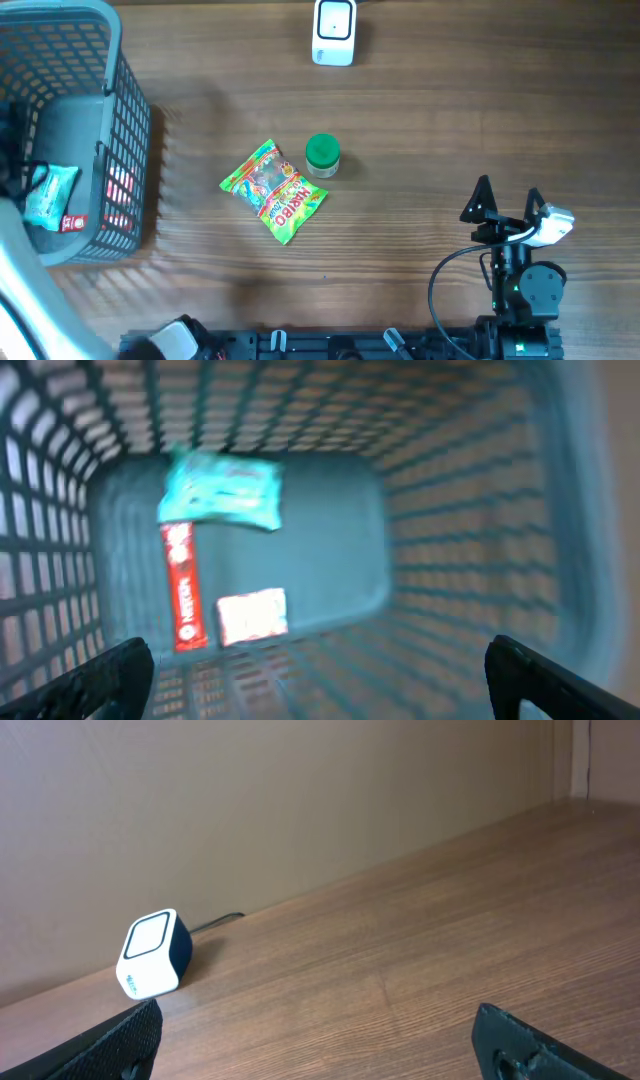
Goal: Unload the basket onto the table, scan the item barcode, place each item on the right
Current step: 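Grasp the small red-white snack pack in the basket with left gripper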
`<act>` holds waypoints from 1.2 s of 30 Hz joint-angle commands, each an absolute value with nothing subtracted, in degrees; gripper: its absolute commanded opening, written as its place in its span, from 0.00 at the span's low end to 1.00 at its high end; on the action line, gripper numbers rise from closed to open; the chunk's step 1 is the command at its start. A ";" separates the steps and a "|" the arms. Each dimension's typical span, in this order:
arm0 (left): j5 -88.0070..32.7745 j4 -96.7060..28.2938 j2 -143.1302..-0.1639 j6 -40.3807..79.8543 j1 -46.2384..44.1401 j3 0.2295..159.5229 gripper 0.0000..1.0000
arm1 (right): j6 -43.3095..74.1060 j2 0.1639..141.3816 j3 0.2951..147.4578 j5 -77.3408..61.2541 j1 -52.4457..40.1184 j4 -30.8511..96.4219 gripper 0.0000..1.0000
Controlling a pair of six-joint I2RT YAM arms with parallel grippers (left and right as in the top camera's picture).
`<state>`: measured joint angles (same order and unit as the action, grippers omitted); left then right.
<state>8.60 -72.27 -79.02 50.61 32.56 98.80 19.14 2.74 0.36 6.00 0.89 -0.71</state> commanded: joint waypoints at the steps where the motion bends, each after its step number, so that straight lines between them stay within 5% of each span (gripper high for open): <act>1: 4.95 -73.14 -88.79 56.21 34.96 98.19 1.00 | 18.13 2.81 0.30 5.32 0.60 -0.89 1.00; 13: -6.61 -75.53 -114.87 55.35 34.06 97.97 1.00 | 18.13 2.81 0.30 5.32 0.60 -0.89 1.00; 29: -5.28 -66.65 -117.78 52.88 30.50 83.88 1.00 | 18.15 2.81 0.30 5.32 0.60 -0.89 1.00; 36: -2.94 -66.57 -117.64 50.17 31.40 84.40 0.64 | 18.15 2.81 0.30 5.32 0.60 -0.86 1.00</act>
